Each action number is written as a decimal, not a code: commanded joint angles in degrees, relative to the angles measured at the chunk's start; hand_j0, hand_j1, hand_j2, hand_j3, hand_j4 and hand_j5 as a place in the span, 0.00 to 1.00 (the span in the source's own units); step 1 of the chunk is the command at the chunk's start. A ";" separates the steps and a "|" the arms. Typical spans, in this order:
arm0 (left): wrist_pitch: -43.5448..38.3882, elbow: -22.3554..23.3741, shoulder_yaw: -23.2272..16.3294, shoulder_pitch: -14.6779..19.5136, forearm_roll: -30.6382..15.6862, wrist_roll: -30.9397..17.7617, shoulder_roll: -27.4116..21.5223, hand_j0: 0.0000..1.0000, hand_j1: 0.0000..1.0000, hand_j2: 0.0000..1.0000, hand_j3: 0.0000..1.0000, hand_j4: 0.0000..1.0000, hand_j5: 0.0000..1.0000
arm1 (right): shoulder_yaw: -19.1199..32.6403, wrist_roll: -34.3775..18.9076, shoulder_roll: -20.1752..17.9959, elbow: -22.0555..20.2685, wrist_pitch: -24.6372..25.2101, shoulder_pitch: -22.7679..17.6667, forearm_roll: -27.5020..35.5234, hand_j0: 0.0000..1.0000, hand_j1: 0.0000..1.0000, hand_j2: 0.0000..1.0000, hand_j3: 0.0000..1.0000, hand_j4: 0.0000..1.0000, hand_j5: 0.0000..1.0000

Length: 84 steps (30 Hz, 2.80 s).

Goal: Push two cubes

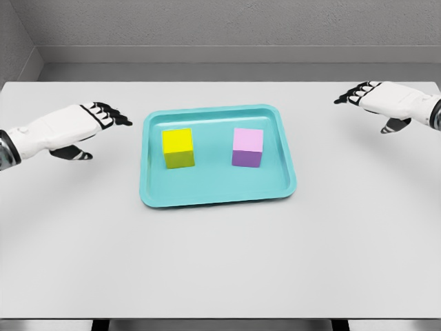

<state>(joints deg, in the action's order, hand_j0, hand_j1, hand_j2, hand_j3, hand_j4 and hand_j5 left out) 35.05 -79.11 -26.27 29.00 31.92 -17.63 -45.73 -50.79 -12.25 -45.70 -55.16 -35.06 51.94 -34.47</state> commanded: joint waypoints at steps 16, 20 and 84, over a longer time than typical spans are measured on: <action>-0.05 9.05 -5.11 3.43 0.95 0.14 4.51 0.71 0.71 0.71 0.71 0.71 0.71 | 0.78 0.56 2.90 -5.13 0.06 -1.23 2.04 0.82 0.82 0.82 0.82 0.82 0.82; -0.05 10.99 -5.02 4.75 0.86 0.14 4.42 0.71 0.71 0.71 0.71 0.71 0.71 | -3.00 0.74 2.55 -5.92 0.06 -1.76 8.37 0.45 0.45 0.45 0.45 0.45 0.45; -0.05 4.93 -5.29 2.29 -1.16 -1.44 10.05 0.66 0.66 0.66 0.66 0.66 0.66 | -18.65 -21.59 17.58 -2.58 0.06 11.34 8.72 0.11 0.11 0.11 0.11 0.11 0.11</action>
<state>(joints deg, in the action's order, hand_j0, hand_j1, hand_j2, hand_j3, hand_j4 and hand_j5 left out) 35.08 -74.16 -31.61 31.29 31.12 -19.09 -35.62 -69.49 -33.84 -28.31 -57.90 -35.10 63.28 -25.94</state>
